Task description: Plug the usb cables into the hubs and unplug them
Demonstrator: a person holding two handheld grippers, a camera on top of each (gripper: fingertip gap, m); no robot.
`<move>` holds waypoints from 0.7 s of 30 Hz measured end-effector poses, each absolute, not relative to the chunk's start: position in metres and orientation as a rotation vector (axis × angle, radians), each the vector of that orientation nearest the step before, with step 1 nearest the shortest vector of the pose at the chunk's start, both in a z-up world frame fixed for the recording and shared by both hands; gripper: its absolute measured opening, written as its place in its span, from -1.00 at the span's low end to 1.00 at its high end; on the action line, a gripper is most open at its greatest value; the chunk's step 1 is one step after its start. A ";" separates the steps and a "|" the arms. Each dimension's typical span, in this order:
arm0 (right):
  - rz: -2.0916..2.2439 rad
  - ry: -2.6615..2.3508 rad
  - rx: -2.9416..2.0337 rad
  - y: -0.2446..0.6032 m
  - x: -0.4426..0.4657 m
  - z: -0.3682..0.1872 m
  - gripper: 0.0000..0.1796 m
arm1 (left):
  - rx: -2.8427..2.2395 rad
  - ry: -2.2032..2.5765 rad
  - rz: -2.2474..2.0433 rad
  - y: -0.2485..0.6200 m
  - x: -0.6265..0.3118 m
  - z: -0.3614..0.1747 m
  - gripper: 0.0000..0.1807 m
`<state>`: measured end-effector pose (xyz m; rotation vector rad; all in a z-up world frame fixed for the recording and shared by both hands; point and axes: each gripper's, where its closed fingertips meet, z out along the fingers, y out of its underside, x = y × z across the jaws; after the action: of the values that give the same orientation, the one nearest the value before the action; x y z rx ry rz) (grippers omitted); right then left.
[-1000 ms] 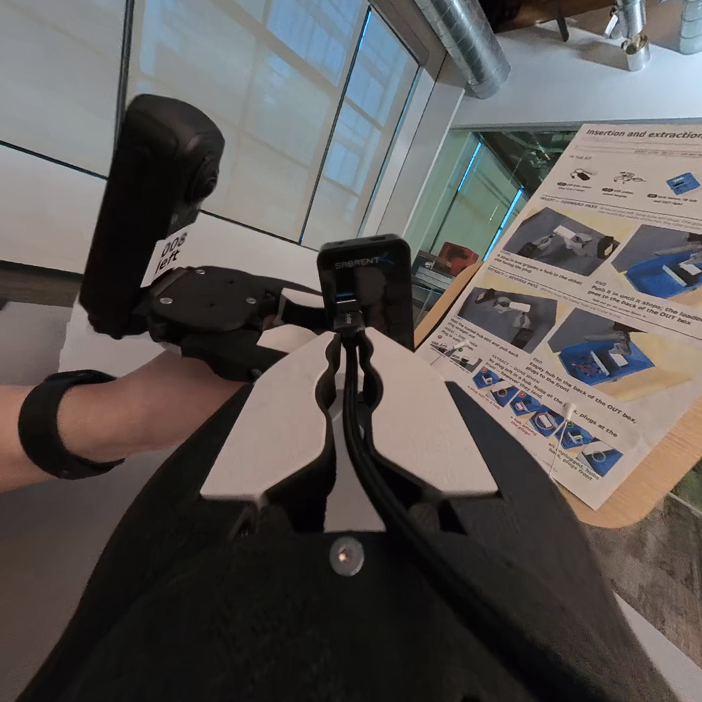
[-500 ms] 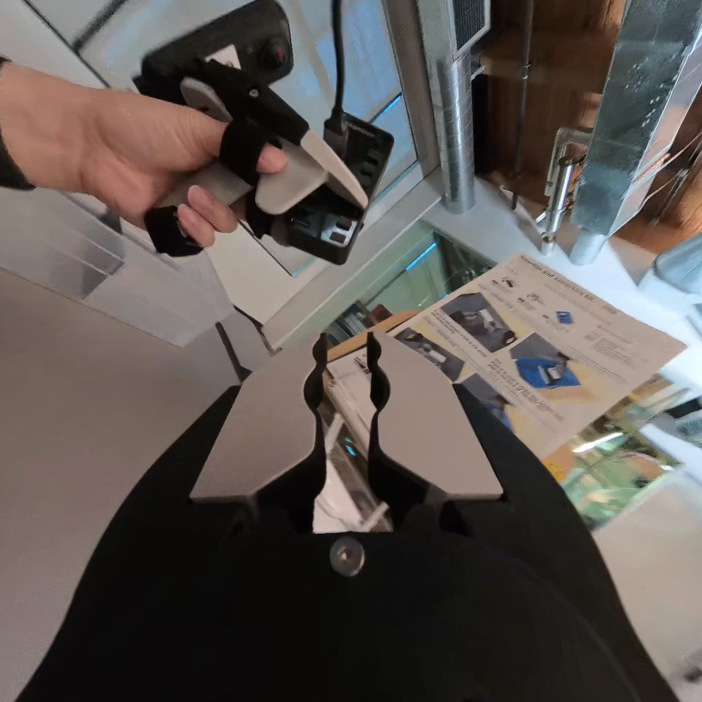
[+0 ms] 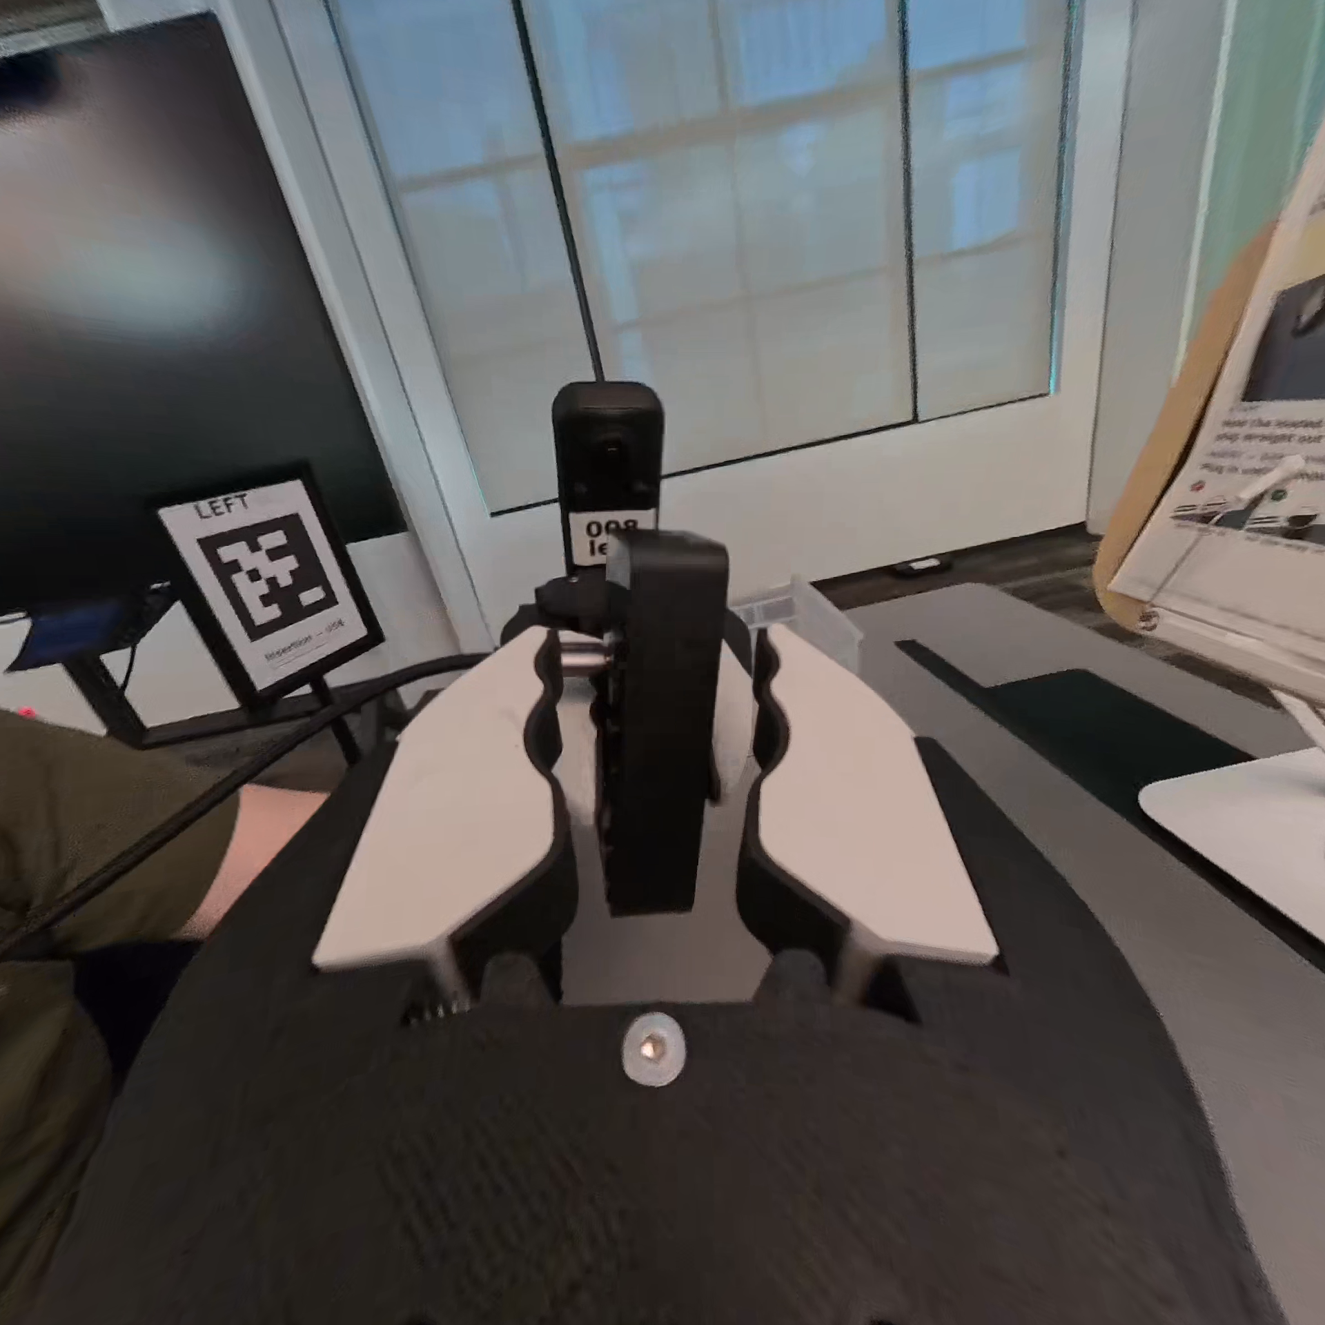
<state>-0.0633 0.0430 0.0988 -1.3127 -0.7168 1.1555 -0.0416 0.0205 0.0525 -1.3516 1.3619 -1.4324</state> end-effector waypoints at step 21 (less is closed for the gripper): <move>1.234 -0.664 -1.474 0.058 -0.032 0.085 -0.70 | -1.499 1.225 -1.469 0.046 -0.032 0.026 -0.50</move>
<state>-0.0323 0.0578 0.0852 -1.4742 -0.6643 1.2340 -0.0319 0.0464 0.0264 -1.4995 1.2253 -1.4690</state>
